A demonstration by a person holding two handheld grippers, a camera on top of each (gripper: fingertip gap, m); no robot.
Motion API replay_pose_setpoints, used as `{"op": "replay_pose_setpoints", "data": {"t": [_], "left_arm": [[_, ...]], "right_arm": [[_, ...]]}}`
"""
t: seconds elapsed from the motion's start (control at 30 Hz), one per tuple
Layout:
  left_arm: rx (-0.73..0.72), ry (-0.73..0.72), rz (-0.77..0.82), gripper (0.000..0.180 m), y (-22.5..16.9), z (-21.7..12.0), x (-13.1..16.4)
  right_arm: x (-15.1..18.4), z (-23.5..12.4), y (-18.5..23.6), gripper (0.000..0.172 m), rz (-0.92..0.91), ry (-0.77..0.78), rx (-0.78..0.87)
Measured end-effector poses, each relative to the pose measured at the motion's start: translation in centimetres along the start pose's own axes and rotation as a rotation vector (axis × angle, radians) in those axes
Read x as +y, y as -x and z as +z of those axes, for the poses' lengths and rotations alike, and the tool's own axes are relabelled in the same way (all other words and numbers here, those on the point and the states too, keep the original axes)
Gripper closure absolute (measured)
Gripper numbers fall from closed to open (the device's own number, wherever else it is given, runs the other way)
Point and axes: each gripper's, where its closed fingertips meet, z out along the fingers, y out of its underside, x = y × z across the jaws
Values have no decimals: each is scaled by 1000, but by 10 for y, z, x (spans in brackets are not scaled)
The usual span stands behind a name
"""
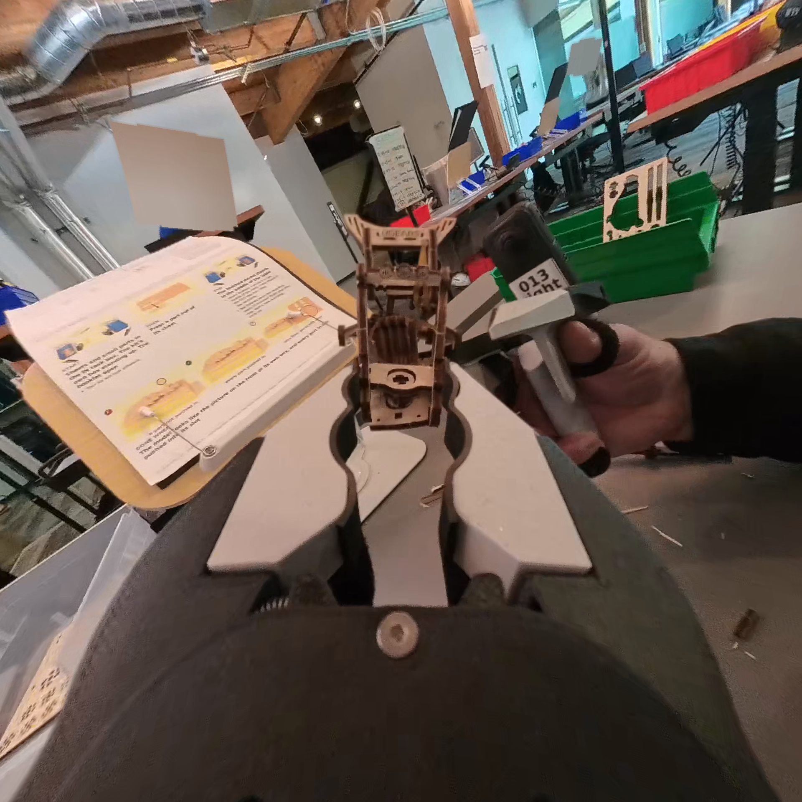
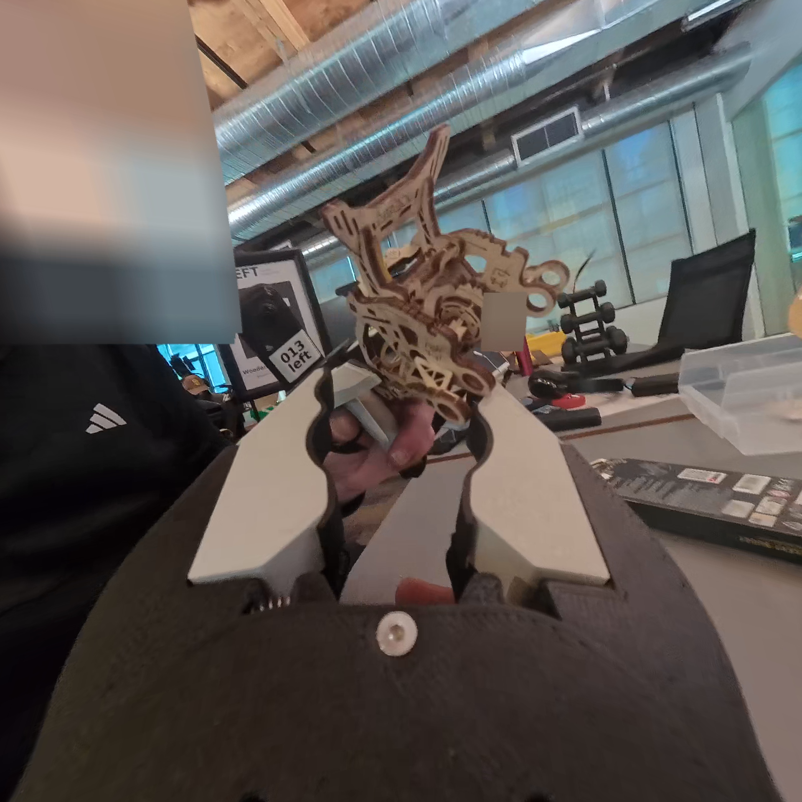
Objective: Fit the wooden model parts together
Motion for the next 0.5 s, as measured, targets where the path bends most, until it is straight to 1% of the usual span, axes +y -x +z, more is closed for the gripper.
{"op": "replay_pose_setpoints", "data": {"t": [0.03,0.07,0.1,0.2,0.23,0.33,0.43,0.5], "left_arm": [[-17,2,10,146,2,-2,0],[-43,12,55,147,4,-3,1],[-50,22,104,147,4,-3,2],[-76,33,171,146,3,-2,3],[-90,31,214,147,2,-2,2],[-121,9,284,147,-1,-2,-3],[-166,-20,401,147,-6,-2,-10],[-185,-42,442,147,-9,-4,-16]], "right_arm": [[1,-1,0,112,13,13,7],[2,-1,-2,111,32,26,18],[3,-1,-3,109,54,36,29],[2,1,-8,104,140,46,87],[2,3,-9,96,148,53,108],[-6,5,-8,94,197,34,130],[-12,6,-7,99,224,4,127],[-15,7,-4,98,236,-19,111]]}}
